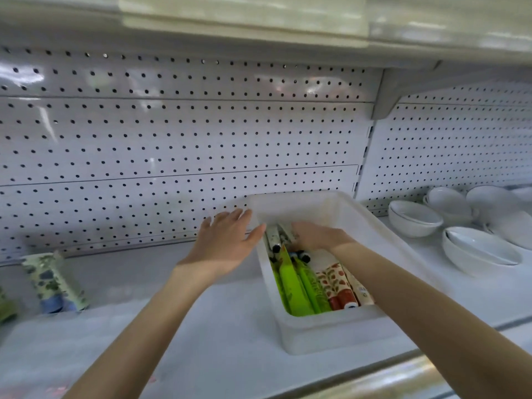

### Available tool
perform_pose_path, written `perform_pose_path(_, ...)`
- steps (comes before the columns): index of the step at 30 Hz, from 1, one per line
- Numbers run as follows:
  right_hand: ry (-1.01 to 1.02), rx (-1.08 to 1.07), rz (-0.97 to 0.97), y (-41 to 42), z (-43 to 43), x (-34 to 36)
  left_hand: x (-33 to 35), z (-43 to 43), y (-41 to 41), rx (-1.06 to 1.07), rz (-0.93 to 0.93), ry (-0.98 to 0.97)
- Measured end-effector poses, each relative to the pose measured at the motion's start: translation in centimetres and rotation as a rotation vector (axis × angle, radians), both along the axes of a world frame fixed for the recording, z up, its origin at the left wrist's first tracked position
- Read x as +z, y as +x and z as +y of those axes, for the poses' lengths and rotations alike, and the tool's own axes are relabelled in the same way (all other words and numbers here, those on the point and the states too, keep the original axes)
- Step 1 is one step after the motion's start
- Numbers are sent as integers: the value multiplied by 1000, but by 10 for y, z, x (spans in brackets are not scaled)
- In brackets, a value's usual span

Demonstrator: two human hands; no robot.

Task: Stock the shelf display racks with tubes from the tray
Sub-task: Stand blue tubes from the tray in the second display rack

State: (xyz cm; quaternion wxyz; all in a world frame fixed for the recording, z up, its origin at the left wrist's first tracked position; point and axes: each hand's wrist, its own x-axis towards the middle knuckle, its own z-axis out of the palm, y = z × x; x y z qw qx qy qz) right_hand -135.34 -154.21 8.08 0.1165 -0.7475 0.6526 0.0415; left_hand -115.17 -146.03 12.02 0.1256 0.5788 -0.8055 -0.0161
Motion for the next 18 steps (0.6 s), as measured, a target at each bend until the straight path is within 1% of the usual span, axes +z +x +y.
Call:
perform_pose_path(3,1,-1,-42,-3,0,-1,3,-5,-2,-5,92,41)
perform_pose_path(7,69,-43,-165,-6,6,12,6,-7,-10,-1,256,89)
perform_pose_path(9,86,-54,-193,-12,7,22,5,-10,-11,3,308,95)
perform_pose_path(12,28,-96,-244,-25,6,33,4,-16,-11,-3,360,84)
perform_pose_path(14,-5,-118,-396,-31,5,39,3,-19,-11,-19,419,82)
perform_pose_path(16,5,-86,-676,-30,8,46,3,-22,-12,-29,486,73)
perform_pose_path(18,129,-20,-976,-23,15,56,6,-23,-16,-28,606,75)
